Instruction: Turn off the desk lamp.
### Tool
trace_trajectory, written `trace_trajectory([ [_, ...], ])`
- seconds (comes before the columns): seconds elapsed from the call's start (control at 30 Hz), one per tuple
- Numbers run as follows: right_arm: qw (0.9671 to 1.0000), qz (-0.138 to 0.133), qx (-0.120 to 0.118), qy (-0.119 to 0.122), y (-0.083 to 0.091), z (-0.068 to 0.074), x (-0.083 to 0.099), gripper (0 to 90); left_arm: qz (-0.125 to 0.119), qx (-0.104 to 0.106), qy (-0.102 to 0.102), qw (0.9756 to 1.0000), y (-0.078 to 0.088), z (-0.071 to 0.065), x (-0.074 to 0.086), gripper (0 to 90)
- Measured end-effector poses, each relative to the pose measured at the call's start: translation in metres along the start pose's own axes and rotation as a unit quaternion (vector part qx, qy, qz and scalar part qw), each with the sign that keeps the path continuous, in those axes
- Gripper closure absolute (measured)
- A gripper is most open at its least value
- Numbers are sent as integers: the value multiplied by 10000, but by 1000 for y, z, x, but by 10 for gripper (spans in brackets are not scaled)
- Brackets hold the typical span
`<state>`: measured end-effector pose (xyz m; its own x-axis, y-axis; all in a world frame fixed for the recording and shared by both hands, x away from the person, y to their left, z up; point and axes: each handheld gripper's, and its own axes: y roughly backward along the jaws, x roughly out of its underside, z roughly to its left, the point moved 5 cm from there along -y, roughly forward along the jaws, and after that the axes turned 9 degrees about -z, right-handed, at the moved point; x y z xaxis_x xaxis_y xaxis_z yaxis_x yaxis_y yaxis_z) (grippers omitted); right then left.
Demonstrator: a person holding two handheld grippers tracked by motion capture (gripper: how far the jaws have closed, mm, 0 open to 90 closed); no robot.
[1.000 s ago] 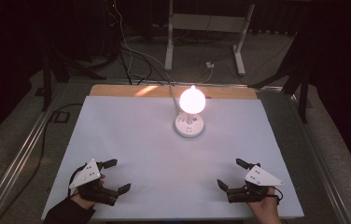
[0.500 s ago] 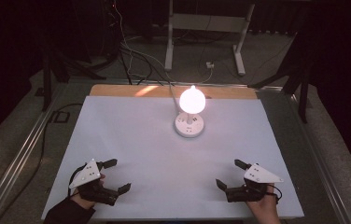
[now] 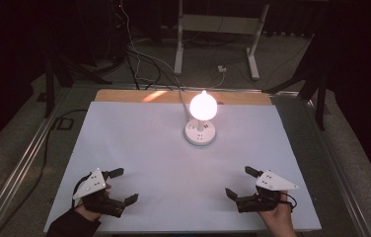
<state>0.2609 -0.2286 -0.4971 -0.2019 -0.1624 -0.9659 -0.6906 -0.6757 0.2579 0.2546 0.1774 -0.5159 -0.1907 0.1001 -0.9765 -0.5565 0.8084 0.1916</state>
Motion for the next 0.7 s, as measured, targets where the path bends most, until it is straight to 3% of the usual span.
trace_trajectory([
  [0.3,9997,-200,5,-164,-6,-7,-17,0,-17,-1,14,10000,0,0,0,5],
  [0.7,9995,-287,36,-80,-23,-19,-38,0,-16,-14,-2,10000,1,0,0,5],
])
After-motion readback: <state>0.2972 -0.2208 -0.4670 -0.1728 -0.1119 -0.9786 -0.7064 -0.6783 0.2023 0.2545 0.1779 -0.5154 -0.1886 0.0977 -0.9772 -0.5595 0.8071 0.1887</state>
